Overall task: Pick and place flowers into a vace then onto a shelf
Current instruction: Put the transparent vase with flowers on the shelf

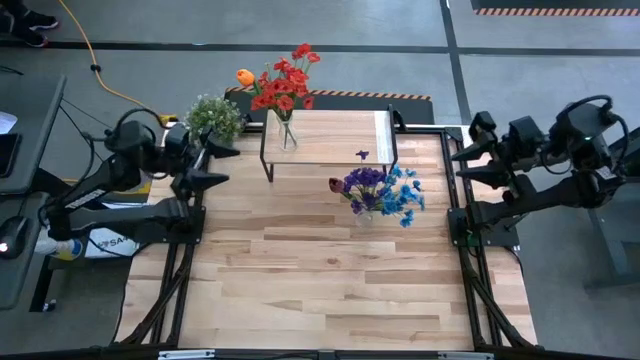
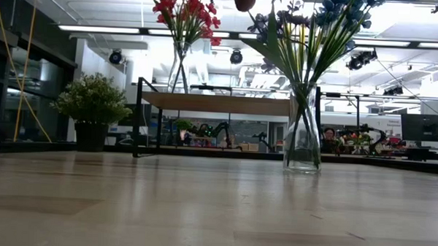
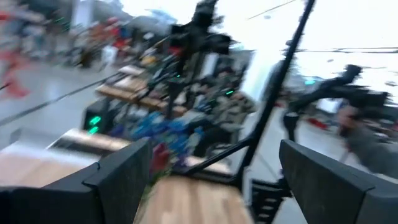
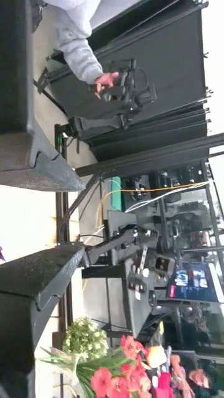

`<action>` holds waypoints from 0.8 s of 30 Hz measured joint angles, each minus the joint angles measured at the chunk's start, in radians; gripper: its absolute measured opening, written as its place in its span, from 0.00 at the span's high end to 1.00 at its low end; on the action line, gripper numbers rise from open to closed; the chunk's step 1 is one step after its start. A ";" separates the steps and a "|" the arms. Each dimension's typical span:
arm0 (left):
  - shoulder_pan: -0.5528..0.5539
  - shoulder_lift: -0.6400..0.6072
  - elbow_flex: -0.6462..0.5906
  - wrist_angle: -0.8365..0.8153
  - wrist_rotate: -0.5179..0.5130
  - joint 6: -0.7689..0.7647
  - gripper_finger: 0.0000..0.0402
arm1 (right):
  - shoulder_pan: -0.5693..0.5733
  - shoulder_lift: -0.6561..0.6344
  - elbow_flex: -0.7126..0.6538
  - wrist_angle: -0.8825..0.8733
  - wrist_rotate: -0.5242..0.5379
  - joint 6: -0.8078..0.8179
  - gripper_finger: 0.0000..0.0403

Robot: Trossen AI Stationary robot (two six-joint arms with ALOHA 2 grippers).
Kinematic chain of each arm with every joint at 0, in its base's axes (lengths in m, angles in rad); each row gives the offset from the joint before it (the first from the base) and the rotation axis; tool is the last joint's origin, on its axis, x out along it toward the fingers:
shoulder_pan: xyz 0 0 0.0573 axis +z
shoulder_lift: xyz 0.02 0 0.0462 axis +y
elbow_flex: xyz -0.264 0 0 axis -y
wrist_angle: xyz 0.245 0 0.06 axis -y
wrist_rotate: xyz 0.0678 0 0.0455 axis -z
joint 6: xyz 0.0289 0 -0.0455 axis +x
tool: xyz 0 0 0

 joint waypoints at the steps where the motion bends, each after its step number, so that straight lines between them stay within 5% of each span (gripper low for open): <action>1: -0.026 0.000 0.000 0.023 -0.001 0.001 0.05 | 0.000 -0.008 0.000 0.000 0.007 -0.009 0.65; 17: -0.386 0.171 0.000 0.198 -0.226 0.030 0.05 | 0.000 -0.161 0.001 -0.016 0.228 -0.128 0.65; 24: -0.476 0.255 0.000 0.243 -0.302 0.040 0.05 | 0.000 -0.213 0.002 -0.023 0.233 -0.128 0.65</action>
